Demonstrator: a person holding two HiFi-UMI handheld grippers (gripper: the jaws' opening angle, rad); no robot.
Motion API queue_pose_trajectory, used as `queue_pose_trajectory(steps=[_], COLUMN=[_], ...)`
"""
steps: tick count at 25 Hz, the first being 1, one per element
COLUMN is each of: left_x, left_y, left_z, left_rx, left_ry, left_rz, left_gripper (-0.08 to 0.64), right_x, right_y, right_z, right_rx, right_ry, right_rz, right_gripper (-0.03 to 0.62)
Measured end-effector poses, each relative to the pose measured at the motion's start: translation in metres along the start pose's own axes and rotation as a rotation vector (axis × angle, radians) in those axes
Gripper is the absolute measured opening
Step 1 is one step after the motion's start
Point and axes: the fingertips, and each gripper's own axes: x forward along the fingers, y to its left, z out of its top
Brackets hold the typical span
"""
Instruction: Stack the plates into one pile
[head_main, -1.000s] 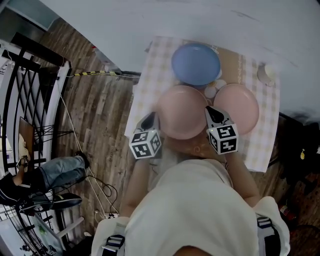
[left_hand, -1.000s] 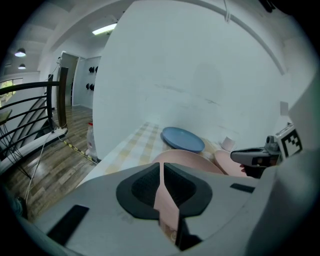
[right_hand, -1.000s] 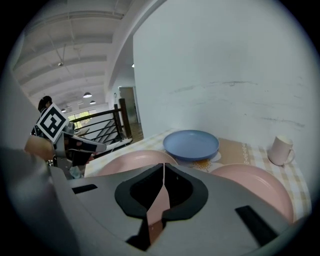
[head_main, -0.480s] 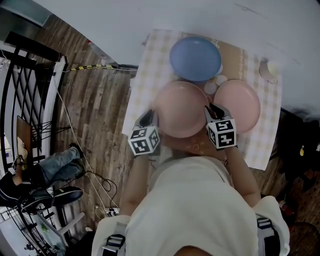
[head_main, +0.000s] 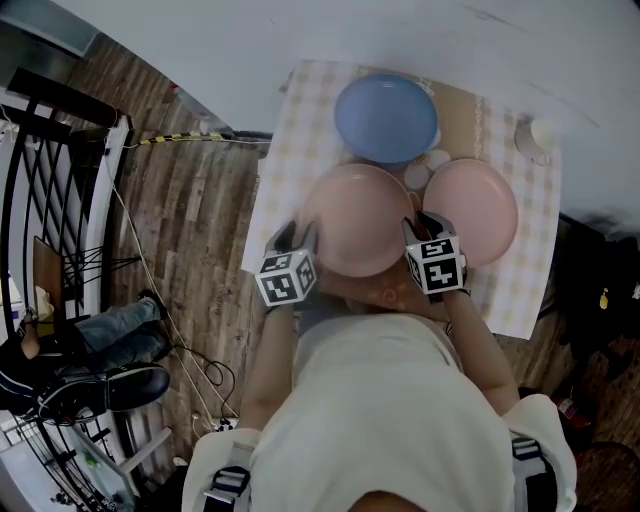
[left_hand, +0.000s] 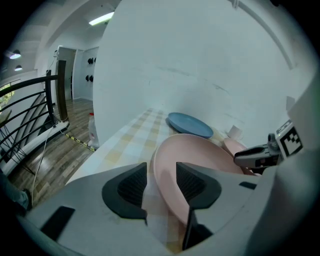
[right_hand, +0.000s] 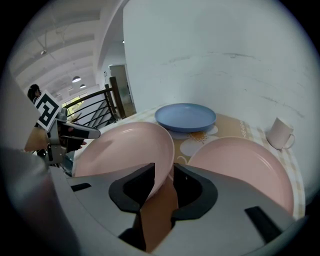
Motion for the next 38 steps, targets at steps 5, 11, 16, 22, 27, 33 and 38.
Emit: queue_pose_trajectory(steps=[5,11,16,22,27,33,38], left_x=[0.011,0.027,0.036,0.038,0.037,0.036,0.031], left_y=[0.001,-0.001,-0.002,0.006,0.010,0.009,0.008], left_z=[-0.001,0.004,0.005,-0.002,-0.003,-0.002,0.000], left_rx=[0.042,0.102,0.125,0.132,0.129,0.133,0.118], left_ry=[0.043,0.086,0.098,0.117,0.119,0.114,0.108], left_rz=[-0.028,-0.074,-0.078,-0.050,-0.048,-0.050,-0.069], left_gripper=[0.161,0.155,0.129,0.087,0.053,0.029,0.026], right_x=[0.004,0.009,0.013,0.013,0.014,0.013,0.011], right_y=[-0.003,0.000,0.002,-0.004,-0.005,-0.005,-0.004], right_z=[-0.002,-0.001,-0.004,-0.006,-0.005,-0.005,-0.002], right_rx=[0.019,-0.008,-0.058,-0.057,-0.037,-0.017,-0.022], right_ry=[0.022,0.059,0.106,0.130,0.129,0.125,0.113], right_rz=[-0.042,-0.088,-0.130,-0.192,-0.193,-0.177,-0.173], right_gripper=[0.109,0.109,0.107,0.061,0.046,0.040,0.037])
